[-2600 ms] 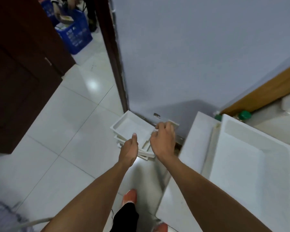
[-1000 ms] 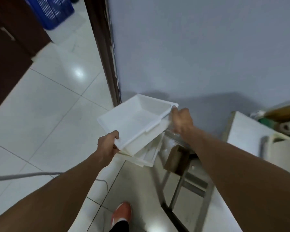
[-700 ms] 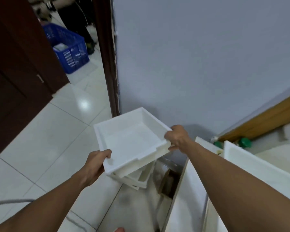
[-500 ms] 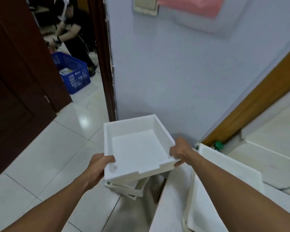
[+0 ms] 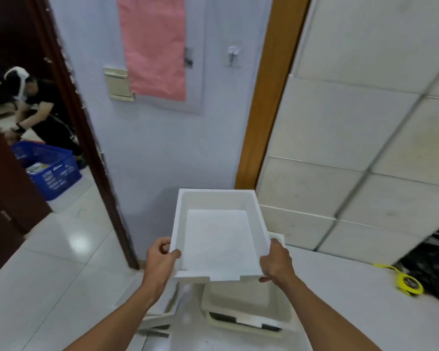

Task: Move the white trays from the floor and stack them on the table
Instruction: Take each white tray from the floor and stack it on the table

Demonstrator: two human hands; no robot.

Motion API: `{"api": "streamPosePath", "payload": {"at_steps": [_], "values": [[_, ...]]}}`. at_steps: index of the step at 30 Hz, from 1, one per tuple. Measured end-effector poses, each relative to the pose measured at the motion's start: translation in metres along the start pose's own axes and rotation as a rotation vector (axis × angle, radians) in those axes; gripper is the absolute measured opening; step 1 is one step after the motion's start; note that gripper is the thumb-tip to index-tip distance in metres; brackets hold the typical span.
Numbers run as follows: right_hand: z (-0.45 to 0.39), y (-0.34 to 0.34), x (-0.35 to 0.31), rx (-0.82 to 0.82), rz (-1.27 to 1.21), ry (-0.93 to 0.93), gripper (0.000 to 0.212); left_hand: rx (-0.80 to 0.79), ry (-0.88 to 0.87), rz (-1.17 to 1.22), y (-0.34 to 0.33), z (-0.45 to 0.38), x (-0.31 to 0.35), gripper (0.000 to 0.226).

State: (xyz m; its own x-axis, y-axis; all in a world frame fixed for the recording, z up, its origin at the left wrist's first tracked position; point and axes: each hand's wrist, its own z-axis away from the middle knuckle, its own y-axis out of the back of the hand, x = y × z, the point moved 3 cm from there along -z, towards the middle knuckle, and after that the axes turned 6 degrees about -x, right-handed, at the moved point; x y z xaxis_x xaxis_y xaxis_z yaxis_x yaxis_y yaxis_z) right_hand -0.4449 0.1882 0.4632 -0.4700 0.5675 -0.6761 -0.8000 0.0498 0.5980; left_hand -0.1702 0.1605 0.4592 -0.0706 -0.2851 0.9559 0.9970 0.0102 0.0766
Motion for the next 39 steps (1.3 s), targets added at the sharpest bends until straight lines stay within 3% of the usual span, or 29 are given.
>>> {"api": "streamPosePath", "payload": {"at_steps": [13,23,30,39], "values": [[0.019,0.035,0.106,0.095,-0.012,-0.118,0.037,-0.205,-0.021,-0.256,-0.097,0.034,-0.031,0.056],[0.005,0.021,0.135,0.048,-0.012,-0.098,0.079,-0.131,-0.011,-0.341,-0.114,0.029,-0.071,0.064],[-0.011,0.007,0.136,-0.1,0.147,-0.09,0.089,-0.099,0.009,-0.437,-0.106,0.026,-0.086,0.063],[-0.023,-0.008,0.142,-0.053,0.51,-0.047,0.078,-0.099,-0.076,-0.648,-0.104,0.017,-0.102,0.062]]}}
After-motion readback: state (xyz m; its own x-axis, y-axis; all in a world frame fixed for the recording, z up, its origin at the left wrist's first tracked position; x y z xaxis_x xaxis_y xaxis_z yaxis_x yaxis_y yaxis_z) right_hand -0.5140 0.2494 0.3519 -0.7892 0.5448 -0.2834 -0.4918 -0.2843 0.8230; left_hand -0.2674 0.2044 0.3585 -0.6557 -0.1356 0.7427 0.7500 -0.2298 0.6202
